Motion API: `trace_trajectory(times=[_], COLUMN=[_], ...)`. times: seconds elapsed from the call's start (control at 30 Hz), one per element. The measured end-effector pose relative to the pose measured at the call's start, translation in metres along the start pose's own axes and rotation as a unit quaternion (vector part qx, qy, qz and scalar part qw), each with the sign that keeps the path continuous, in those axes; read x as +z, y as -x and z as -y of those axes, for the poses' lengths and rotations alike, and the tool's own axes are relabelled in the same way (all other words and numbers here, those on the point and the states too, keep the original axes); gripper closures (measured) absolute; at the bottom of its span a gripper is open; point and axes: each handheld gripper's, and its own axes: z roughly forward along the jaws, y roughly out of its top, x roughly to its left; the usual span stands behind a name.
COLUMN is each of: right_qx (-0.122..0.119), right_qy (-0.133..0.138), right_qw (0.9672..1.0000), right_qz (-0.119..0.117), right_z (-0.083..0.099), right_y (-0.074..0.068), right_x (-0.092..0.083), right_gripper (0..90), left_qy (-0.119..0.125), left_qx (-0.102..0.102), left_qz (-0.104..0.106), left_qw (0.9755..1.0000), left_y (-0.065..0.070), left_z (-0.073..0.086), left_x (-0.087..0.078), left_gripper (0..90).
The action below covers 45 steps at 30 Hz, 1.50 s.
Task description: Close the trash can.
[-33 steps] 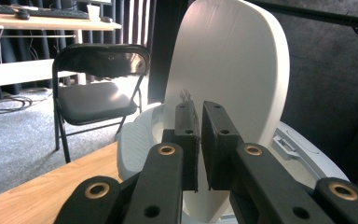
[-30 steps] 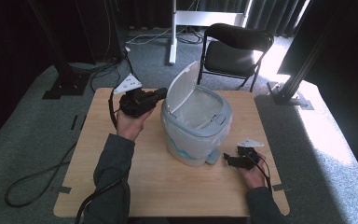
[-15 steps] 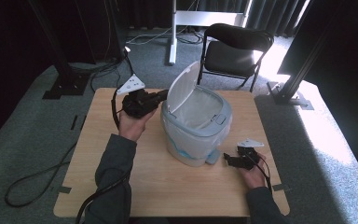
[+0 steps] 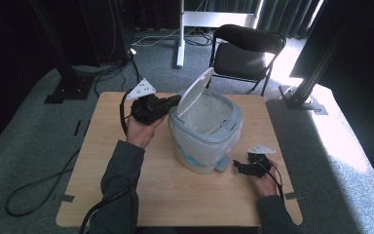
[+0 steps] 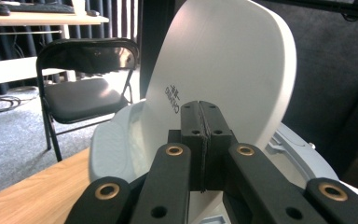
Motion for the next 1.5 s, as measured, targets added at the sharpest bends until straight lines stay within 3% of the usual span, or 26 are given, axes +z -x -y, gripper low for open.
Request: trace_trajectory(times=[0.87, 1.5], right_qx=[0.0, 0.0], right_qy=[0.0, 0.0], right_qw=[1.0, 1.0], right_qz=[0.0, 0.0], right_z=[0.0, 0.0], right_y=[0.0, 0.0], right_x=[0.0, 0.0], right_gripper=[23.7, 23.7], left_qy=[-0.021, -0.073], left_qx=[0.006, 0.031], left_qz=[0.04, 0.058], left_qw=[0.999, 0.9952], left_y=[0.024, 0.045], left_z=[0.009, 0.006], left_x=[0.021, 0.046], left_gripper=[89.6, 88.7])
